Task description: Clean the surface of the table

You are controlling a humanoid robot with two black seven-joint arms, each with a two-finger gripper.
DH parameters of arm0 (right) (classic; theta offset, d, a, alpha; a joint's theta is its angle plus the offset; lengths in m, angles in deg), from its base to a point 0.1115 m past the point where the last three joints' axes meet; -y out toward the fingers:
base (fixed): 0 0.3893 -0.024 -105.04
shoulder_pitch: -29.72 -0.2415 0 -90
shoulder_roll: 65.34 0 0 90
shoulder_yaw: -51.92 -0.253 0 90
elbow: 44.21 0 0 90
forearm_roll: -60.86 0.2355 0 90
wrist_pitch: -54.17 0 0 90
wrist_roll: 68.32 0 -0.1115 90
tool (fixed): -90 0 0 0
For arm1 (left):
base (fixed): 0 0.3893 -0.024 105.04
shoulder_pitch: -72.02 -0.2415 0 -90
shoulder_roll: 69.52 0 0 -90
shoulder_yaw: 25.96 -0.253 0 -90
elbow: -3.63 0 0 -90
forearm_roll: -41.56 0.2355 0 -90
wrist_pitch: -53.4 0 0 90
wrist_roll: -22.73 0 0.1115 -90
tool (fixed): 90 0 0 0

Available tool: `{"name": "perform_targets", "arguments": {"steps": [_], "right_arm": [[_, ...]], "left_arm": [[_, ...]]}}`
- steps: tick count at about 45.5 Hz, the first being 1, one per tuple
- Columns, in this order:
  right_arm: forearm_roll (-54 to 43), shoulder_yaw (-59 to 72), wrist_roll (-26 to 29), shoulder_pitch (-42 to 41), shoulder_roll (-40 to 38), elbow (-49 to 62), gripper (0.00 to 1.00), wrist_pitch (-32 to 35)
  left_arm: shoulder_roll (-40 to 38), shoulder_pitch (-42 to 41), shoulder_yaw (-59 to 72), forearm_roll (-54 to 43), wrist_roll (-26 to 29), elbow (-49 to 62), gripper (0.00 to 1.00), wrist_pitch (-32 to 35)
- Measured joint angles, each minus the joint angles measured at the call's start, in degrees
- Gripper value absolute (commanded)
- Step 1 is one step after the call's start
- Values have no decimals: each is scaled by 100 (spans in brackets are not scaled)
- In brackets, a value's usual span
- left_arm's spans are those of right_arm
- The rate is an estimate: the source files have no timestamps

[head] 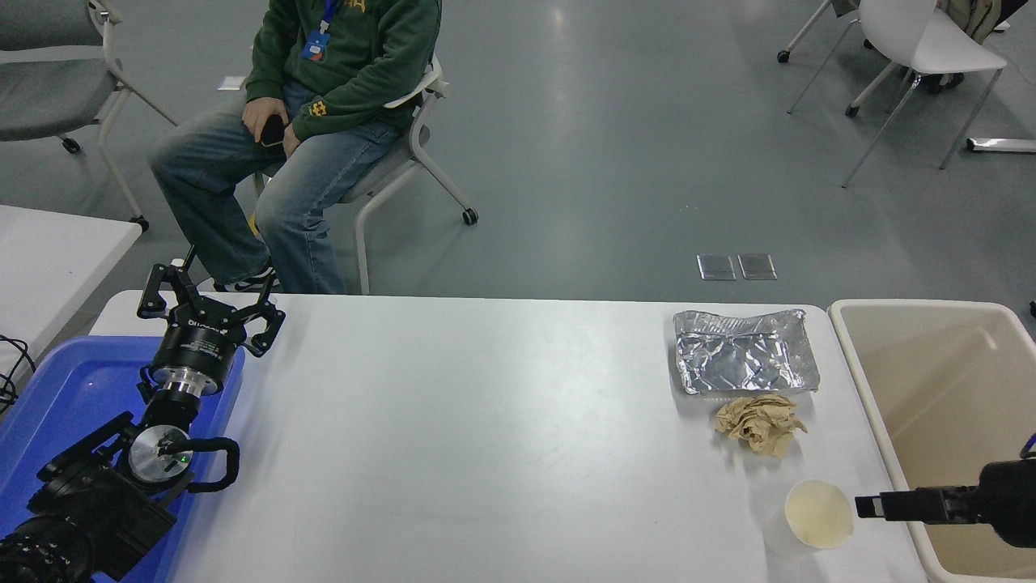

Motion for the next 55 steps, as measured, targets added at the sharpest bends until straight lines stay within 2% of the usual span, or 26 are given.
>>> {"name": "perform_targets", "arguments": {"steps": [26,28,34,39,41,46,47,55], "right_arm": [[110,-45,126,231,598,336,98,-33],[135,-47,133,252,670,431,91,-34],[199,-50,143,289,867,549,81,-33],[231,-35,153,307,971,667,62,-25],[235,-22,153,315,1010,716,49,-18],[241,-6,153,318,1071,788,3,-5],[241,-2,152,318,1083,802,0,1],[232,22,136,272,1113,864,0,69]], "left_arm": [[0,0,0,2,0,1,100,0],[0,0,0,2,0,1,100,0],[0,0,0,3,0,1,100,0],[1,0,0,3,0,0,100,0],[1,0,0,2,0,0,100,0],[1,0,0,1,0,0,100,0],[1,0,0,-1,0,0,100,0],[0,0,0,-2,0,0,100,0]]}}
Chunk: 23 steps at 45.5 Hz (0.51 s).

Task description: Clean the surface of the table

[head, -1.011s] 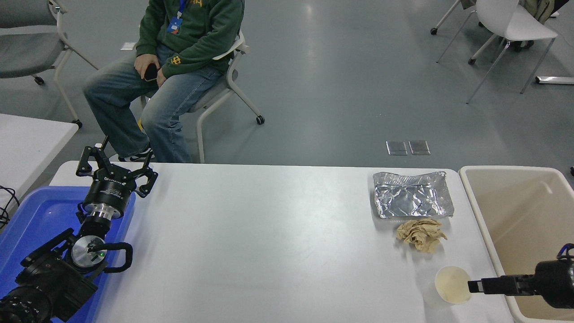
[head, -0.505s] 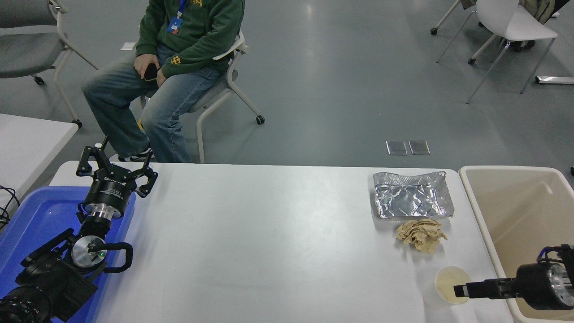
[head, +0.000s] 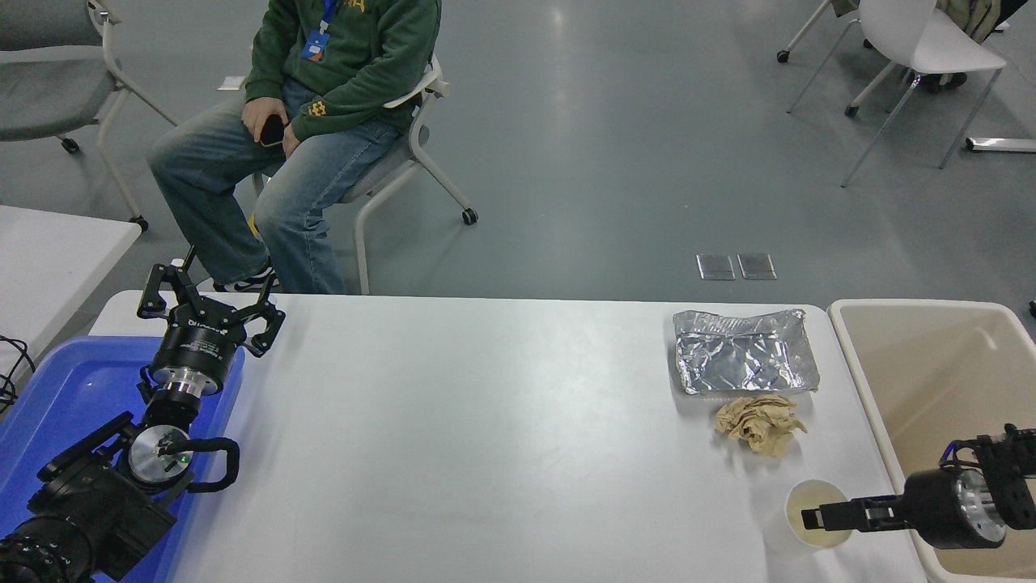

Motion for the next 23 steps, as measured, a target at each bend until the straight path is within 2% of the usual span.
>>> {"name": "perform_targets", "arguments": {"steps": [23], "right_arm": [[32,-5,-42,-97,-132,68,0,246]], "left_arm": [[-1,0,0,3,0,1,100,0]]}}
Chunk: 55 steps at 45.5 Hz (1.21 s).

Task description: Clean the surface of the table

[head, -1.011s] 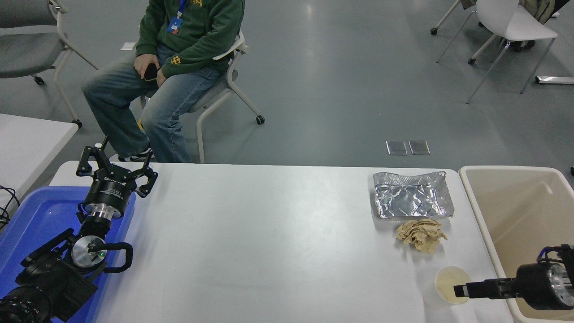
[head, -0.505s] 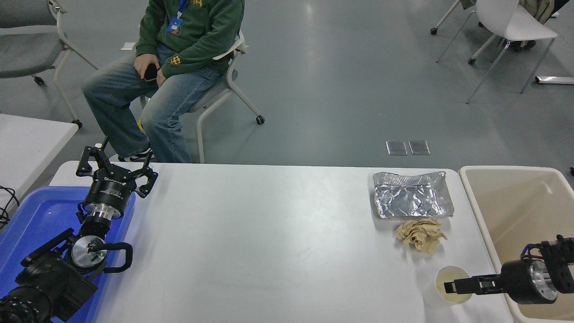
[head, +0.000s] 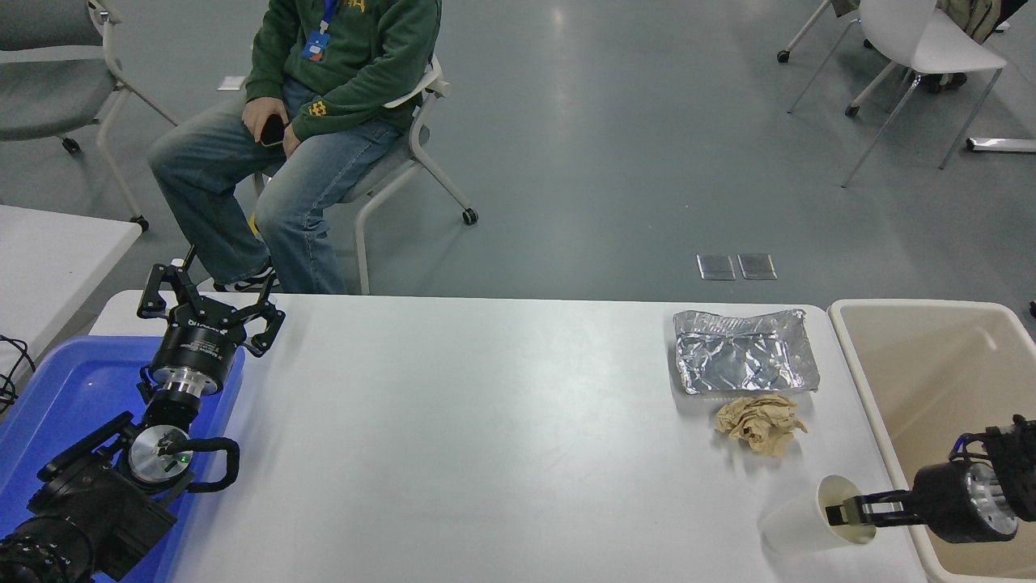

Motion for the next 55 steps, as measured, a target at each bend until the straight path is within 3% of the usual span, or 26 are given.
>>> {"name": "perform_targets", "arguments": {"steps": [16,55], "right_arm": [[120,-89,-132,-153,-161,-7,0,208],[1552,-607,-289,-1191,-238,-63,0,933]], "left_arm": [[0,0,0,-3,0,0,100,0],[0,0,0,-1,0,0,100,0]]}}
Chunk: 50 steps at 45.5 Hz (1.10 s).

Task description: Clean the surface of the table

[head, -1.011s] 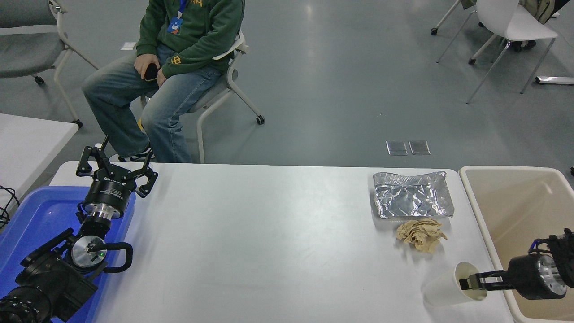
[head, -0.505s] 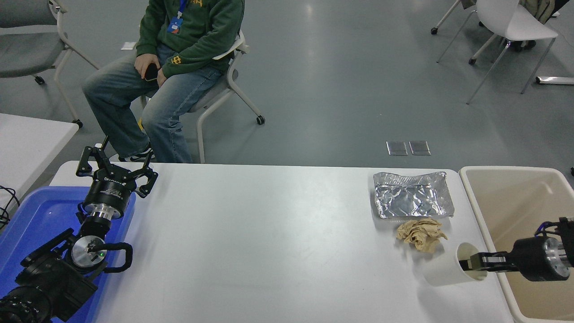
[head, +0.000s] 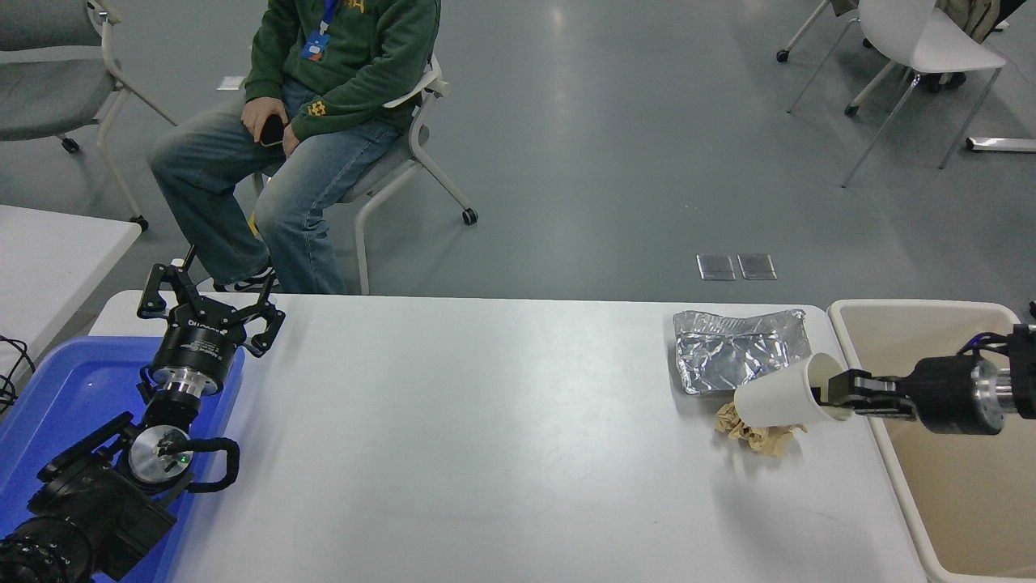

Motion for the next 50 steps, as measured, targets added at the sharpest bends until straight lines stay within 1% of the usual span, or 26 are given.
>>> {"name": "perform_targets", "arguments": {"steps": [16,34,50], "right_arm": [[85,-143,-2,-653,-180,-8,0,546],[221,-169,-2,-1600,-423,-13,0,1227],[252,-171,-2,-1857,-493,-12,0,1438]], "left_arm": [[0,0,0,-1,0,-1,100,0],[1,0,0,1,0,0,100,1],[0,0,0,1,0,0,100,1]]}}
